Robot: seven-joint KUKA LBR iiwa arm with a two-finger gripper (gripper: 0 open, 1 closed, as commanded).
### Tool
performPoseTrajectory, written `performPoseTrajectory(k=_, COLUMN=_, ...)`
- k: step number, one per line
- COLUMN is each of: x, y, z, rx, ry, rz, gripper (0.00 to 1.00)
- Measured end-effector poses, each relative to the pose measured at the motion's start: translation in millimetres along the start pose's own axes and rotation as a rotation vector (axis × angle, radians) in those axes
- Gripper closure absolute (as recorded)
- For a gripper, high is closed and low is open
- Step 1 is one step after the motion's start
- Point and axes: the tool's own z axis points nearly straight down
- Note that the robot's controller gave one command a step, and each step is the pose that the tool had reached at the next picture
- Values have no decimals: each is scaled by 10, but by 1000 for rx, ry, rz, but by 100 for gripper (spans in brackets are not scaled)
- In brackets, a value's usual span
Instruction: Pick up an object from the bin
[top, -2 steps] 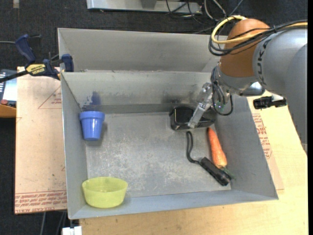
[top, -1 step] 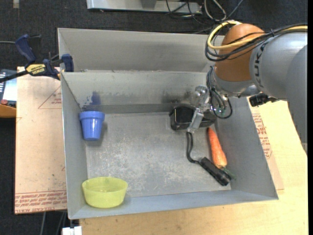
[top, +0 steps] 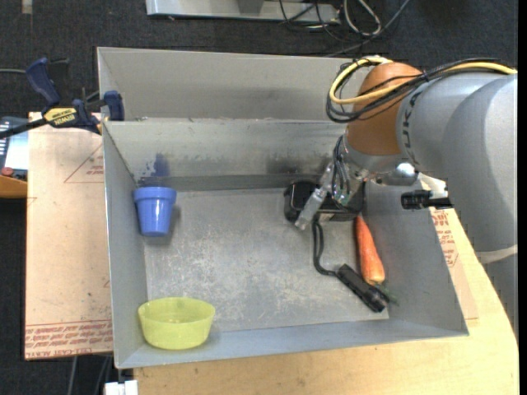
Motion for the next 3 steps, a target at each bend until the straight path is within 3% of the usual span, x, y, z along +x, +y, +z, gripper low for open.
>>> performPoseTrajectory(k=1, x=-26, y=-23, z=-13, rx=-7, ry=-7, rz=-71, gripper=100)
performPoseTrajectory(k=3, x=-25, y=-17, z=-108, rx=-9, ry=-9, rz=-74, gripper=100)
